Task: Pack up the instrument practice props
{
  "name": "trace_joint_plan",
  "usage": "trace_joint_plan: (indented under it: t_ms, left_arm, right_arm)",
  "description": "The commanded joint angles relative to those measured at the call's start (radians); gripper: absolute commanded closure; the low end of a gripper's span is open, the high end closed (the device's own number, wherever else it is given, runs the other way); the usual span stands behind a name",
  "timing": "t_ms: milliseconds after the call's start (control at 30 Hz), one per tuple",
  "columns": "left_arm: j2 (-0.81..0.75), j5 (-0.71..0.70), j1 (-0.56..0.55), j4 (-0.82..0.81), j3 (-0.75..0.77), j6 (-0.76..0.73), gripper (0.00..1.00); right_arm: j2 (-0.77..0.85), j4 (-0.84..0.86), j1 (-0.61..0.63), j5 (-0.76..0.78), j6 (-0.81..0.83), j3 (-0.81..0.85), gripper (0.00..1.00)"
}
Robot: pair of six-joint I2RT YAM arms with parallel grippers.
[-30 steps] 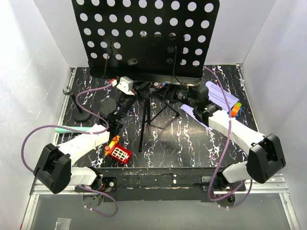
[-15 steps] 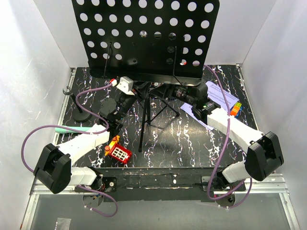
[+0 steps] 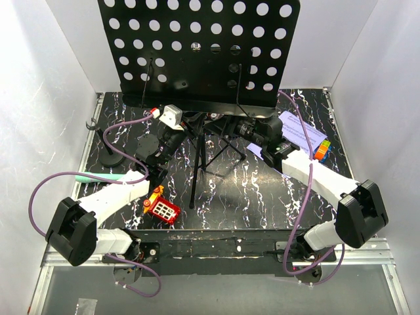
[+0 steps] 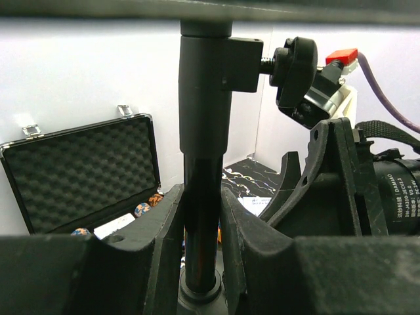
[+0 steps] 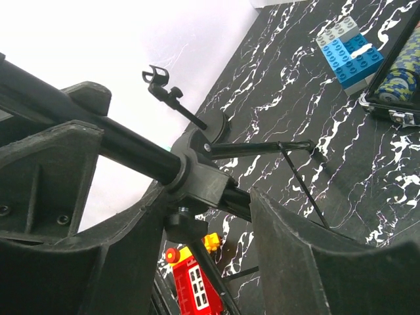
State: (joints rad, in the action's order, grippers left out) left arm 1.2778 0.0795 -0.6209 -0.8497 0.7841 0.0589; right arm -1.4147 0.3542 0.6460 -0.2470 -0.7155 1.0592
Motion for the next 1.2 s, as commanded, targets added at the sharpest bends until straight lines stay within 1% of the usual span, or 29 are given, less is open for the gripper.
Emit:
trace_joint_plan:
  t_ms: [0, 133, 333, 533, 633, 733, 833, 967, 1167]
  left_arm:
    - [-0.025, 0.039, -0.007, 0.074, -0.005, 0.009, 1.0]
    - [-0.023, 0.032, -0.007, 0.086, 0.007, 0.001, 1.0]
    - [-0.017, 0.028, -0.007, 0.087, 0.009, -0.002, 1.0]
    - [-0.015, 0.029, -0.008, 0.084, 0.007, 0.004, 1.0]
    - [-0.014, 0.032, -0.007, 0.086, 0.01, 0.004, 1.0]
    - [-0.017, 0.032, -0.007, 0.089, 0.01, 0.004, 1.0]
    - [-0.018, 0.034, -0.008, 0.087, 0.009, 0.004, 1.0]
    - [-0.02, 0.035, -0.008, 0.086, 0.007, 0.005, 1.0]
    - [-0.026, 0.037, -0.008, 0.089, 0.004, 0.005, 1.0]
  right_arm:
    - [0.02, 0.048, 0.02, -0.005, -0.027, -0.033, 0.39]
    - [0.043, 0.055, 0.023, 0.012, -0.038, -0.059, 0.31]
    - [0.076, 0.063, 0.027, 0.018, -0.042, -0.09, 0.37]
    - [0.059, 0.055, 0.032, 0.002, -0.044, -0.076, 0.43]
    - [0.057, 0.071, 0.032, 0.012, -0.042, -0.079, 0.43]
    - [0.066, 0.104, 0.034, 0.037, -0.047, -0.091, 0.39]
    - [0.065, 0.107, 0.034, 0.049, -0.048, -0.084, 0.38]
    - [0.053, 0.097, 0.034, 0.054, -0.05, -0.062, 0.45]
    - [0.042, 0.126, 0.034, 0.051, -0.053, -0.071, 0.63]
